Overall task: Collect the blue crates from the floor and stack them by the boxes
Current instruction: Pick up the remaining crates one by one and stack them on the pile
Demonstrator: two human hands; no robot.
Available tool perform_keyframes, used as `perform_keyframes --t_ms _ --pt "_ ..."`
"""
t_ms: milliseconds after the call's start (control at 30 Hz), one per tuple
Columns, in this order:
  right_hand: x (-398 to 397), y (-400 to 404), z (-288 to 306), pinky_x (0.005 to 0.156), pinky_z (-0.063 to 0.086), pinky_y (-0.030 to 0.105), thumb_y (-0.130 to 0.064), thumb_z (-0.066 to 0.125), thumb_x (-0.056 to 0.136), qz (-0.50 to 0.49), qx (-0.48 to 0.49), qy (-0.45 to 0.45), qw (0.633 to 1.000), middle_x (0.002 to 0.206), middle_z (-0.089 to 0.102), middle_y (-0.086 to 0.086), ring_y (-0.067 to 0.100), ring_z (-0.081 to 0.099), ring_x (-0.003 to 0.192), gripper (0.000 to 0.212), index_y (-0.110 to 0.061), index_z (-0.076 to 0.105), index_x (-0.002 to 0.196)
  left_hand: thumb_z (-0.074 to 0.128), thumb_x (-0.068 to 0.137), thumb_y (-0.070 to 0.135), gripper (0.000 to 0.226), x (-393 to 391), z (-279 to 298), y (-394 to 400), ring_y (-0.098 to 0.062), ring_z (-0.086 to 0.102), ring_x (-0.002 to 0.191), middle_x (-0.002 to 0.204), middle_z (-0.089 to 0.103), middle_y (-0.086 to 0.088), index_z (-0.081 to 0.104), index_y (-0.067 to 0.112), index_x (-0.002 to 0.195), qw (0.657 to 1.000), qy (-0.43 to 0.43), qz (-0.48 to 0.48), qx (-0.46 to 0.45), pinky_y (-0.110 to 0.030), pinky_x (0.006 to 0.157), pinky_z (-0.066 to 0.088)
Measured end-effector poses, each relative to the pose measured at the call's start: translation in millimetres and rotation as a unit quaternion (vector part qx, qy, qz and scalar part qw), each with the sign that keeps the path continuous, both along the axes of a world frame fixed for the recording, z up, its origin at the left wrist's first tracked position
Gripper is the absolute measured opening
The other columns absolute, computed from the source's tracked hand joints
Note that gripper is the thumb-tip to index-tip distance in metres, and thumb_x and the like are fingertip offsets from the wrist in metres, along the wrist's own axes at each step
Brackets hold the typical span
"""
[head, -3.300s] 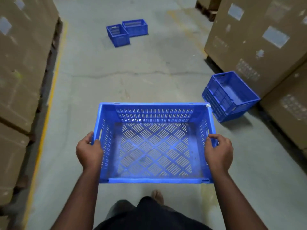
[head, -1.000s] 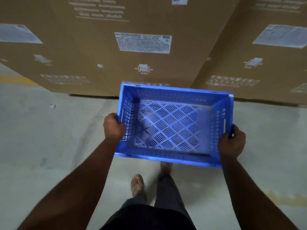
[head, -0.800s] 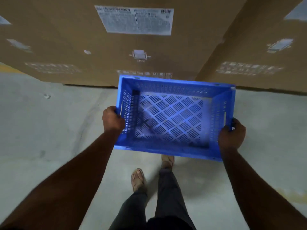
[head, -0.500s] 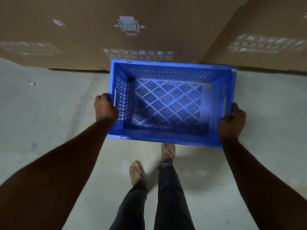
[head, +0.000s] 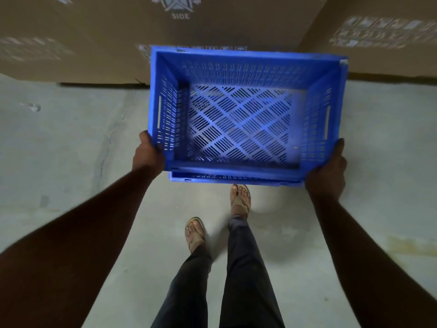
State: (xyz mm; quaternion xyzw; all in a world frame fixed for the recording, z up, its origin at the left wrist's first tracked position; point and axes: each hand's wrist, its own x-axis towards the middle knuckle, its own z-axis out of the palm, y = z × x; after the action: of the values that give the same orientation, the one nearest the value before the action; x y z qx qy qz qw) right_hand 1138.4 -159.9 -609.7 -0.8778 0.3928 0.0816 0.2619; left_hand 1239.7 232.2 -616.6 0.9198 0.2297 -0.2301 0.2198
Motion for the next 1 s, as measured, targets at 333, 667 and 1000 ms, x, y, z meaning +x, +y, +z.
perform_keyframes --t_ms 333,667,1000 --pt "44 -25 12 0.096 0.046 0.054 -0.008 0.060 0.088 0.111 -0.036 0.116 0.986 0.118 0.062 0.033 0.051 0.061 0.108 0.107 -0.034 -0.016 0.160 0.049 0.100 0.023 0.037 20 1 2 -0.051 0.060 0.107 0.124 0.061 -0.029 0.034 0.007 0.129 0.997 0.025 -0.053 0.056 -0.051 0.086 0.048" --pt "-24 -14 24 0.084 0.049 0.051 -0.010 0.056 0.089 0.110 -0.021 0.142 0.983 0.099 0.065 0.038 0.053 0.064 0.091 0.103 -0.034 -0.016 0.160 0.050 0.099 0.021 0.035 -30 2 17 -0.051 0.060 0.106 0.121 0.061 -0.030 0.033 0.006 0.125 0.992 0.070 -0.077 0.064 -0.048 0.083 0.045" --pt "-14 -14 22 0.084 0.050 0.054 -0.010 0.060 0.086 0.113 -0.046 0.145 0.982 0.099 0.066 0.036 0.053 0.065 0.089 0.109 -0.036 -0.016 0.159 0.049 0.095 0.016 0.034 -32 -6 17 -0.048 0.061 0.105 0.119 0.062 -0.026 0.031 0.008 0.122 0.993 0.080 -0.068 0.062 -0.044 0.077 0.044"
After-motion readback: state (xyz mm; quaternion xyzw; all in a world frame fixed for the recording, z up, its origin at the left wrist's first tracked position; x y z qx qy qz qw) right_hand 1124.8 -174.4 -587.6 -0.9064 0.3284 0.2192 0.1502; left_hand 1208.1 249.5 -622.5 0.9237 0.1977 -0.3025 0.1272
